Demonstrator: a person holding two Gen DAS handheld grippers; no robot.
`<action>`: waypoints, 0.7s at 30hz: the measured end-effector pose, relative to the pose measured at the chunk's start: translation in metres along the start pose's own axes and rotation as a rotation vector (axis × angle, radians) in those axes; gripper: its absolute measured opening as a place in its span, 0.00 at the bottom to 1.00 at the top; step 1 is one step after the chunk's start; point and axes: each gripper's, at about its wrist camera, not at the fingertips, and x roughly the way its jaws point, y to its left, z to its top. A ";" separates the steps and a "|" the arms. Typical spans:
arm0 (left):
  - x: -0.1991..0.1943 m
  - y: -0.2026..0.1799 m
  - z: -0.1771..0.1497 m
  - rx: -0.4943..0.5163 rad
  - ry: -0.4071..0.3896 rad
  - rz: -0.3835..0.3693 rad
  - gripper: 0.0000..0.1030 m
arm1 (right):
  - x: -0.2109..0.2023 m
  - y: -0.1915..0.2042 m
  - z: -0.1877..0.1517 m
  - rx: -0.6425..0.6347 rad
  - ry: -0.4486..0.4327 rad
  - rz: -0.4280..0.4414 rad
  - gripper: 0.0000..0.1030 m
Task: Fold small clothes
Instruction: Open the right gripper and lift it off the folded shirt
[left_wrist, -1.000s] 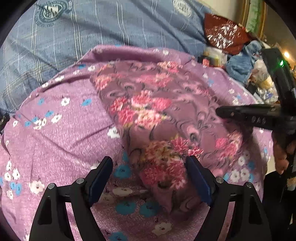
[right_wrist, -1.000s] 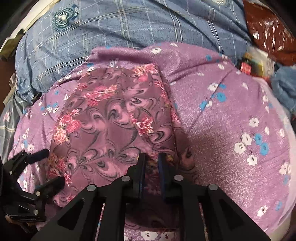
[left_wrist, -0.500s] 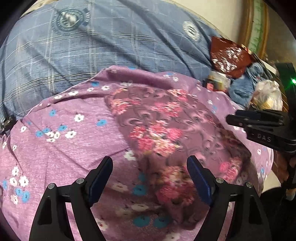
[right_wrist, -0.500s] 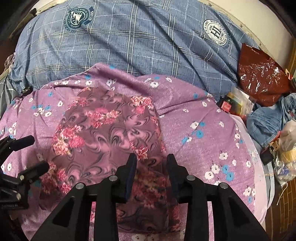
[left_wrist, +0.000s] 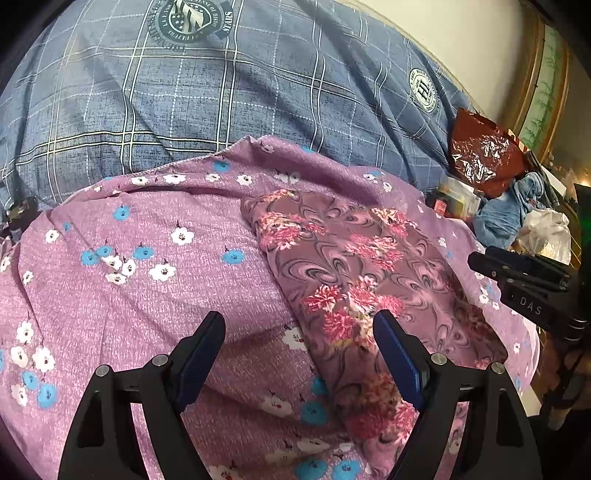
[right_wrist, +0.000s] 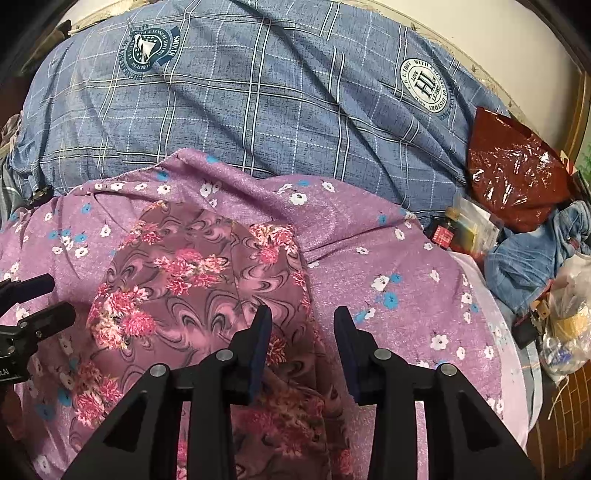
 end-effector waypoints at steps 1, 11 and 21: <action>0.000 -0.001 0.000 0.002 0.002 -0.002 0.80 | 0.001 0.000 0.000 0.001 -0.001 0.003 0.36; 0.004 -0.010 0.003 0.004 0.005 -0.005 0.80 | 0.005 0.001 -0.006 -0.021 -0.008 0.018 0.38; 0.015 -0.016 0.025 -0.121 0.037 0.064 0.80 | 0.001 -0.015 -0.011 0.004 -0.020 0.117 0.41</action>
